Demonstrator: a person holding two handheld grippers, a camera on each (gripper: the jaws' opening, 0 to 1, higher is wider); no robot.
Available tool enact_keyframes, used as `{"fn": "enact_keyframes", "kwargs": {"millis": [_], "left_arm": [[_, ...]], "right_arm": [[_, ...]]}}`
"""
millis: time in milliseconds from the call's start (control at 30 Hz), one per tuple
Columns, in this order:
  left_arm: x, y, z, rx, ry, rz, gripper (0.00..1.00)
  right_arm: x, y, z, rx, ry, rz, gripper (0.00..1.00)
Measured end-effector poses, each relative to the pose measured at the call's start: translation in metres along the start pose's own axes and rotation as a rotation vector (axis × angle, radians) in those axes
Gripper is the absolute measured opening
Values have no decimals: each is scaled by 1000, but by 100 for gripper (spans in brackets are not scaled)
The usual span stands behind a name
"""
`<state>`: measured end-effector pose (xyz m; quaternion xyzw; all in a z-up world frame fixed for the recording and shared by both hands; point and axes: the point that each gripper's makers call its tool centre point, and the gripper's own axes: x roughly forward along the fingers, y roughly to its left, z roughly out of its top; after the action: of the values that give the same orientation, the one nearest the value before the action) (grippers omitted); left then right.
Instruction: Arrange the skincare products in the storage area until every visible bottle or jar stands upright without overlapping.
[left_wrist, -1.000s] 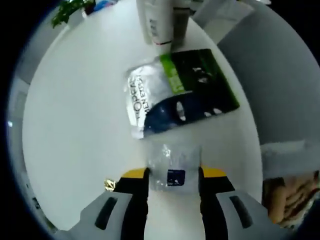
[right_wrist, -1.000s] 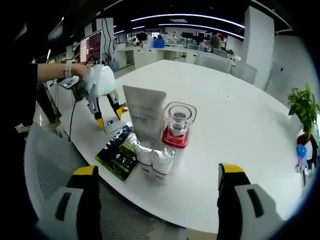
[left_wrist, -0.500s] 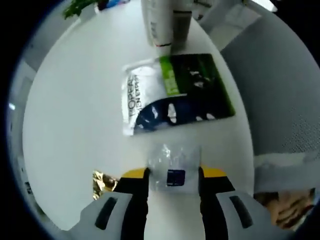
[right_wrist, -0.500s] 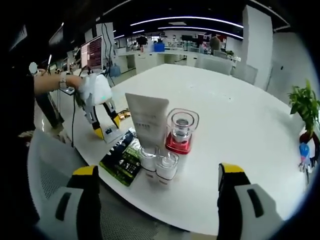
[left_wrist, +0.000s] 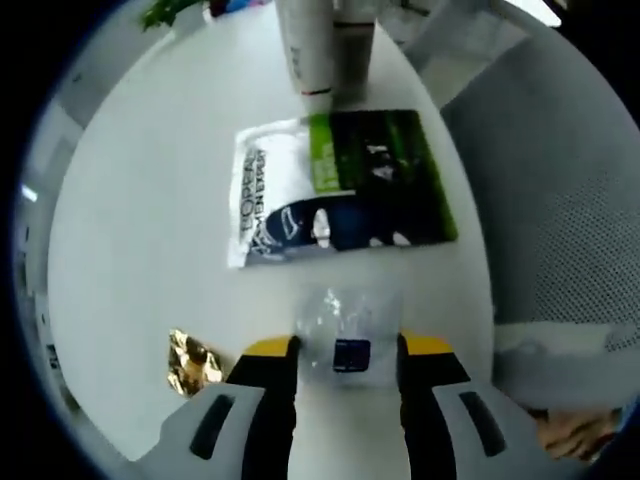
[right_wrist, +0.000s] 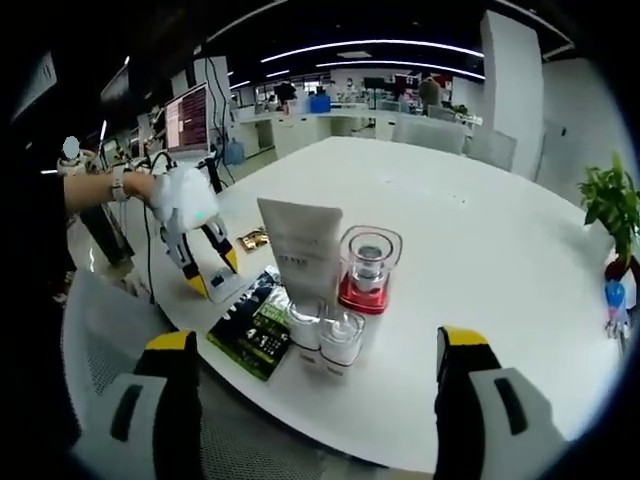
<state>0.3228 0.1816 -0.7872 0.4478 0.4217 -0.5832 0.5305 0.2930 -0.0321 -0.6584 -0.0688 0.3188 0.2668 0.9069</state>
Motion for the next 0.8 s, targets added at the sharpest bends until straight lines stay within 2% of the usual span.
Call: {"fn": "enact_keyframes", "kwargs": {"millis": [267, 667, 800], "left_arm": [[1, -8, 1, -40, -7, 21, 36], [2, -18, 5, -67, -15, 36, 36], [3, -21, 8, -79, -2, 34, 36]], "right_arm": [[0, 5, -4, -8, 14, 22, 100], [-3, 9, -3, -8, -2, 33, 100], [-2, 10, -9, -17, 26, 37, 100]]}}
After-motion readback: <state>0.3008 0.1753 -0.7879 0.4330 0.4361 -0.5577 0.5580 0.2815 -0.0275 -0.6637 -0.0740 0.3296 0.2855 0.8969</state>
